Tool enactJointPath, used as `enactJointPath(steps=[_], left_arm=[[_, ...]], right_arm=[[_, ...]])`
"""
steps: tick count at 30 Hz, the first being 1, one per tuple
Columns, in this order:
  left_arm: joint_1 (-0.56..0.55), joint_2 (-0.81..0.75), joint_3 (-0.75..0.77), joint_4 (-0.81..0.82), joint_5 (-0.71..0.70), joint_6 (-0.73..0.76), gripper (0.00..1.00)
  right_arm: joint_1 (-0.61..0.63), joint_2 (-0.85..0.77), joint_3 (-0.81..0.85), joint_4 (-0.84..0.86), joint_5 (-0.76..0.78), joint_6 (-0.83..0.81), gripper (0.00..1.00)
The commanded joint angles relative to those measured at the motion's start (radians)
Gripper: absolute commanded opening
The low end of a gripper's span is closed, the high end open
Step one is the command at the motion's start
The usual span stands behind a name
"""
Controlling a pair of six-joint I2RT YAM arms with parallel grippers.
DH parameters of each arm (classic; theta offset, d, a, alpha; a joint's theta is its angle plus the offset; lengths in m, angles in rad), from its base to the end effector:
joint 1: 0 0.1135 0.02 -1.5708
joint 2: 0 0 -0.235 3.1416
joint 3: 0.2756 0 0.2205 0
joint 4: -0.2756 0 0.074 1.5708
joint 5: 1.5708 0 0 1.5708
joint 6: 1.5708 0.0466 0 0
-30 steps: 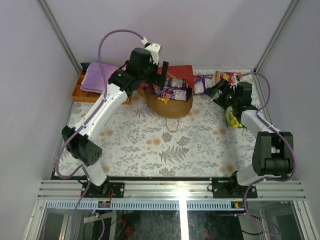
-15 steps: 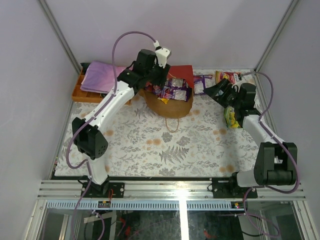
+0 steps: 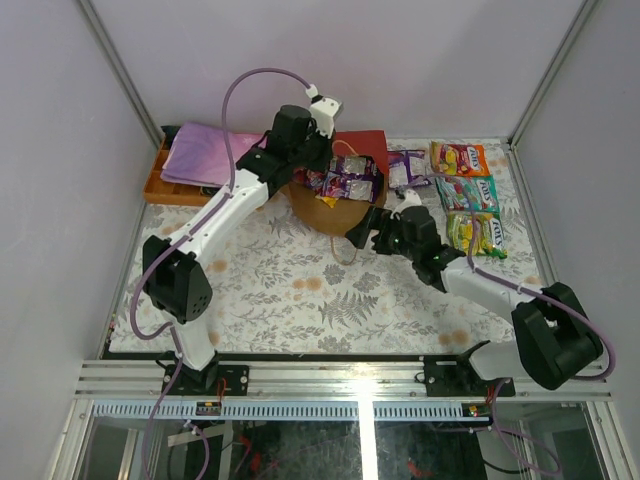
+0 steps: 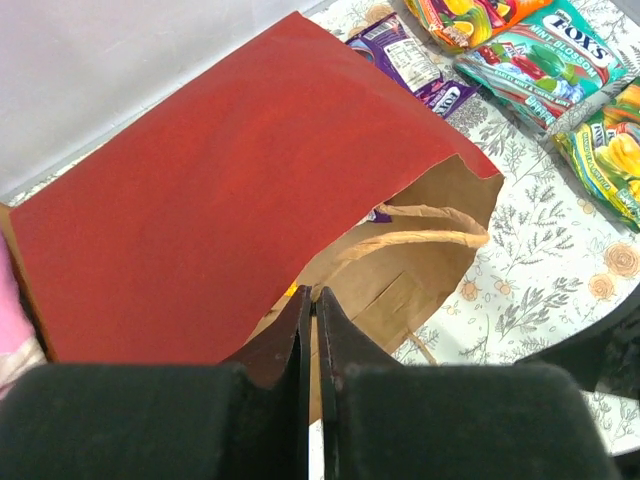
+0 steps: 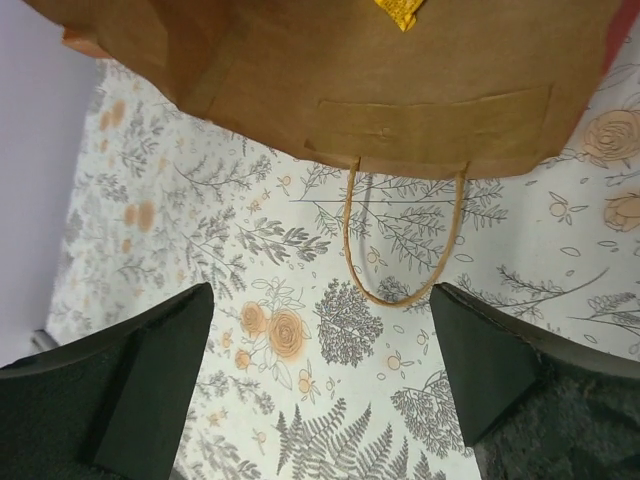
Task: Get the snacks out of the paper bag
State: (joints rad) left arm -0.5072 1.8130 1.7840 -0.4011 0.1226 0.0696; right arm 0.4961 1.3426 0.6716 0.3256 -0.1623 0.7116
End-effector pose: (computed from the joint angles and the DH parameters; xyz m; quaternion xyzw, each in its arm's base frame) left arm 0.3464 -0.1990 0.3453 0.2707 0.7960 -0.1673 0.5149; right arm 0.2455 0.1414 0.2169 0.0414 0.8157 0.3801 0.4342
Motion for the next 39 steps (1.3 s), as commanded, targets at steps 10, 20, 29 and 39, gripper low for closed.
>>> enactJointPath(steps=[10,20,29,39], left_arm=[[-0.013,-0.037,-0.093,0.154,-0.003,-0.097,0.00],[-0.014,0.005,-0.024,0.077,-0.044,-0.174,0.00],[-0.013,-0.013,-0.034,0.055,-0.037,-0.196,0.00],[-0.012,-0.041,-0.064,0.006,-0.015,-0.203,0.00]], right_arm=[[0.117,0.303,0.225,0.198,0.297,-0.100,0.93],[0.119,0.597,0.389,0.323,0.329,0.080,0.91],[0.121,0.730,0.478,0.410,0.565,0.423,0.92],[0.119,0.807,0.568,0.182,0.779,0.822,0.93]])
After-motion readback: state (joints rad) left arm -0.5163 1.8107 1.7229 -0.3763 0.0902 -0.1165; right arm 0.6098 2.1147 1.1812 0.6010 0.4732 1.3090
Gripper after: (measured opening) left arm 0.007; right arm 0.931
